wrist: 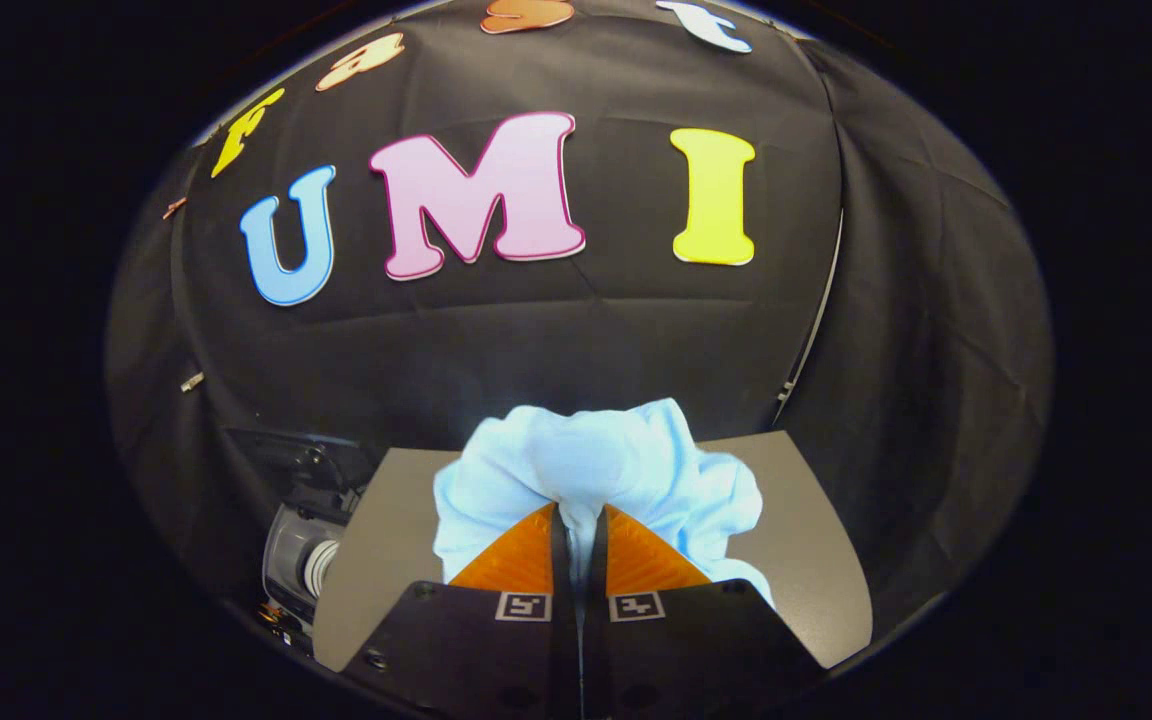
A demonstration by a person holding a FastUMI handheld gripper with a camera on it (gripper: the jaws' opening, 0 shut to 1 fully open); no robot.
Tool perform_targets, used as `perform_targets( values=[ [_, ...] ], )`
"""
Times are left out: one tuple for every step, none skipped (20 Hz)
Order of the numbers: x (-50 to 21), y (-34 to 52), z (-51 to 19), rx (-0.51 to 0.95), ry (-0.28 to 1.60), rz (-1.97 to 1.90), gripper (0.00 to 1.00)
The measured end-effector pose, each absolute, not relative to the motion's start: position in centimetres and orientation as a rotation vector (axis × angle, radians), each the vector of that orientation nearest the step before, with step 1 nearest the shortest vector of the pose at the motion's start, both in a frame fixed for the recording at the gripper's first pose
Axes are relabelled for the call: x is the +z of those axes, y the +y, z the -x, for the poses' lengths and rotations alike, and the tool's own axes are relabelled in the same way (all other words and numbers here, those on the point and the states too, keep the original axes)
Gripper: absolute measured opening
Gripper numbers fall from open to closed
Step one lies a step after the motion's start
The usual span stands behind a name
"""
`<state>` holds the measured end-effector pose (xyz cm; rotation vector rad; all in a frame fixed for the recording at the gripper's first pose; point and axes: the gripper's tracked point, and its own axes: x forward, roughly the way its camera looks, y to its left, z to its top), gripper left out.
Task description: Put the clothes into the washing machine and then close the washing machine lid.
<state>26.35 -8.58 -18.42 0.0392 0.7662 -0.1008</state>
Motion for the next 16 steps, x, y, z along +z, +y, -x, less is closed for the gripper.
perform_targets(
  values=[
    [-16.7,-8.3,-26.3,-0.094,0.735,-0.045,0.06],
    [-15.1,-7.9,-26.2,-0.088,0.705,-0.046,0.06],
    [-13.5,-7.5,-26.1,-0.082,0.675,-0.043,0.06],
    [-11.8,-7.0,-25.9,-0.074,0.642,-0.038,0.06],
    [-10.3,-6.5,-25.7,-0.067,0.613,-0.029,0.06],
    [-8.8,-5.9,-25.4,-0.059,0.586,-0.019,0.06],
    [-7.4,-5.2,-25.3,-0.048,0.561,-0.012,0.06],
    [-5.9,-4.5,-25.0,-0.039,0.54,-0.007,0.06],
    [-4.6,-3.9,-24.7,-0.031,0.52,-0.005,0.06],
    [-3.3,-2.9,-24.5,-0.015,0.501,-0.006,0.06],
    [-2.2,-1.8,-24.5,0.003,0.487,-0.003,0.06],
    [-1.0,-0.7,-24.4,0.02,0.47,0.001,0.06],
    [-0.1,0.4,-24.4,0.037,0.456,0.007,0.06],
    [0.6,1.6,-24.6,0.056,0.443,0.012,0.06],
    [1.2,2.9,-24.8,0.077,0.434,0.017,0.06],
    [1.6,4.4,-24.9,0.101,0.427,0.021,0.06]
  ],
)
